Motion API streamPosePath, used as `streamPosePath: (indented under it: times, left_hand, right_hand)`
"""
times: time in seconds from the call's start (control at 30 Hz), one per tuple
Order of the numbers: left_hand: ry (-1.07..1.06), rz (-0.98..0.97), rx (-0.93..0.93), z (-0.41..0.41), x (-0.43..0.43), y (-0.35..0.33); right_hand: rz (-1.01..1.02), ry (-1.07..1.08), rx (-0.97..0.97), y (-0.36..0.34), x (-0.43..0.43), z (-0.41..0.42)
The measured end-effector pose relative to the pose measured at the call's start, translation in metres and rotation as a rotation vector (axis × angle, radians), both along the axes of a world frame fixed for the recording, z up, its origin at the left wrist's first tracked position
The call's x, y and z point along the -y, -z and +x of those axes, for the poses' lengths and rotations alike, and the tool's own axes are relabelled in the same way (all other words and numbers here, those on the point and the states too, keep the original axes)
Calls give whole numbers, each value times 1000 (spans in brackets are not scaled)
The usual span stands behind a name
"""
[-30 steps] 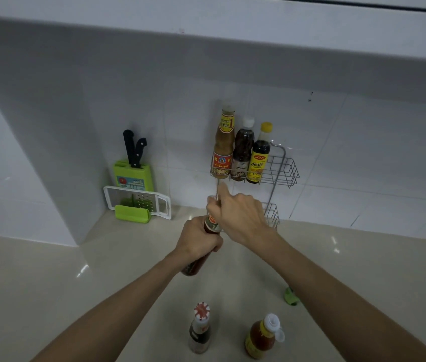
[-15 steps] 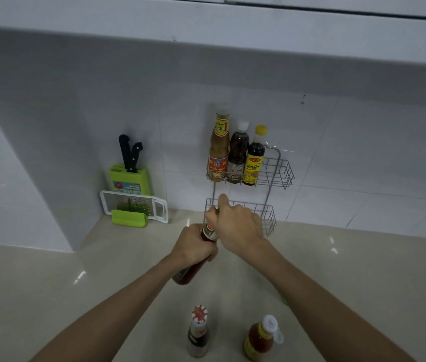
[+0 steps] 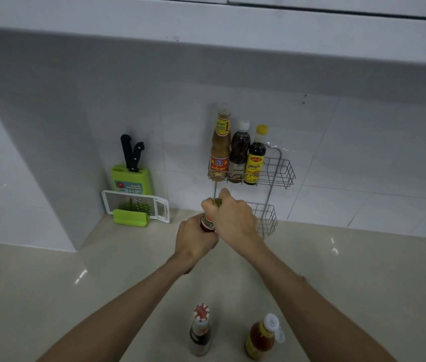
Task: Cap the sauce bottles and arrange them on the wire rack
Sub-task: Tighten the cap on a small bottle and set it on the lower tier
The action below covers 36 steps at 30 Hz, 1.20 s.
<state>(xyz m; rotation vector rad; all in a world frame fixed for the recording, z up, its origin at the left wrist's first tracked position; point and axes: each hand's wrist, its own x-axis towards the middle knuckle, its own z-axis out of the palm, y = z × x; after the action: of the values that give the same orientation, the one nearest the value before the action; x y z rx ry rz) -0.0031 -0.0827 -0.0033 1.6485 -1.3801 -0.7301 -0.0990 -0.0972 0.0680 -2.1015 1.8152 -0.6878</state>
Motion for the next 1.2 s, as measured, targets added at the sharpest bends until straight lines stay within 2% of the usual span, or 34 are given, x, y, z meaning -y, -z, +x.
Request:
streamPosePath:
  times: [0.07, 0.17, 0.27, 0.33, 0.4, 0.5, 0.63, 0.73, 0.8, 0.93, 1.07, 1.2]
  left_hand:
    - [16, 8, -2, -1, -1, -10]
    - [209, 71, 33, 14, 3, -29]
    - [412, 184, -180, 44, 2, -26]
    - [488, 255, -254, 53, -5, -19]
    - [484, 241, -300, 51, -9, -12]
    - [370, 173, -324, 42, -4, 1]
    - [279, 169, -321, 39, 5, 28]
    - [281, 210, -230, 34, 19, 41]
    - [326, 266, -183, 31, 33, 48]
    - [475, 425, -29, 45, 74, 59]
    - [336, 531, -61, 55, 111, 65]
    - [306, 588, -107, 47, 136, 70]
  right_hand:
    - [52, -60, 129, -3, 9, -1]
    - [50, -199, 239, -22, 25, -13]
    - [71, -326, 286, -52, 46, -26]
    - [95, -377, 316, -70, 59, -31]
    - [110, -400, 349, -83, 66, -33]
    - [148, -356, 440, -80, 58, -31]
    - [367, -368, 399, -12, 41, -37]
    - [437, -294, 565, 36, 44, -44]
    - [407, -250, 639, 54, 54, -46]
    - [177, -104, 593, 83, 80, -40]
    - [35, 44, 707, 108, 110, -20]
    - [42, -7, 651, 140, 138, -11]
